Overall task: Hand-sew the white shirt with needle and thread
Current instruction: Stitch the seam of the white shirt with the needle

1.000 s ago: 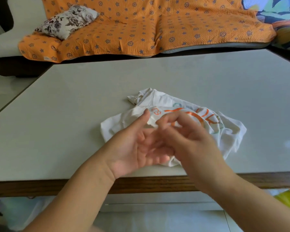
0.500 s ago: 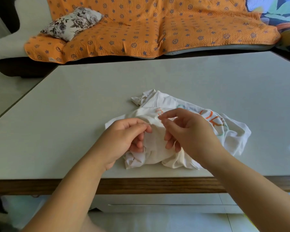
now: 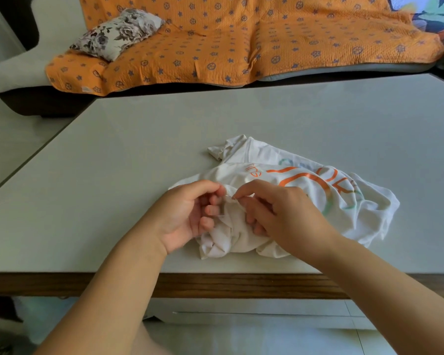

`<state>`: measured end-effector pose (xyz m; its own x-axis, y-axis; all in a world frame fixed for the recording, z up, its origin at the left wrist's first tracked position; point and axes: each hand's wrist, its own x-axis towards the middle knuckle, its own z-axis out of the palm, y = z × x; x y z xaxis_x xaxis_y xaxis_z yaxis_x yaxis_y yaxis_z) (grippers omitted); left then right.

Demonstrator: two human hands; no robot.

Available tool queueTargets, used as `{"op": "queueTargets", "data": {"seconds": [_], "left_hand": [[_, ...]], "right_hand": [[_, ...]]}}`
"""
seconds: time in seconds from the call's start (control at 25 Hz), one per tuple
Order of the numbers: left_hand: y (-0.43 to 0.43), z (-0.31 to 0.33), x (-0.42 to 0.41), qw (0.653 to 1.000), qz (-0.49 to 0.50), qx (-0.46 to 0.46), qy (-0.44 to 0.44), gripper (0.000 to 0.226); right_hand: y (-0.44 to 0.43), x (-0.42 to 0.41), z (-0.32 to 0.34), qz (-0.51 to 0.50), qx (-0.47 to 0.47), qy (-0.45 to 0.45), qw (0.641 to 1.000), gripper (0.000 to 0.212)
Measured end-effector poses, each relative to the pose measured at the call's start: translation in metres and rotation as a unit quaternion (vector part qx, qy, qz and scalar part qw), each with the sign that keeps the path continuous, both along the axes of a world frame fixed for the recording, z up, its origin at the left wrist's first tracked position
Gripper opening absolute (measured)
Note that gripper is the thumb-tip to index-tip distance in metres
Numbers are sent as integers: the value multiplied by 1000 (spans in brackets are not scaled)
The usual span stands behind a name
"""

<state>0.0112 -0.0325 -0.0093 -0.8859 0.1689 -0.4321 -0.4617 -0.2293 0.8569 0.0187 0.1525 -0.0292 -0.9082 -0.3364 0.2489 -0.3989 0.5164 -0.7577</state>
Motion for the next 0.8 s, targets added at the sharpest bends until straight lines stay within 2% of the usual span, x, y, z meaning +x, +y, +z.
{"op": "queueTargets", "data": {"seconds": [0.08,0.28,0.44,0.56,0.68,0.8], "left_hand": [[3,-2,-2,999,-20,31,-32,23],[18,-11,2,993,-52,-100,39,43],[13,-13,3,990,-37,-129,48,29],[8,-13,1,996,-7,-87,29,12],[6,-12,-1,998,-4,-66,3,11],[8,-12,-3,996,-16,-84,-1,13]], "right_hand": [[0,1,-3,6,-15,14,1000,10],[-7,2,-11,-23,-65,5,998,2],[-10,4,-1,-49,-166,-82,982,11],[-6,-1,7,-71,-275,-160,945,11],[-2,-4,10,-60,-392,-251,883,10],[1,-3,8,-23,-469,-323,821,8]]}}
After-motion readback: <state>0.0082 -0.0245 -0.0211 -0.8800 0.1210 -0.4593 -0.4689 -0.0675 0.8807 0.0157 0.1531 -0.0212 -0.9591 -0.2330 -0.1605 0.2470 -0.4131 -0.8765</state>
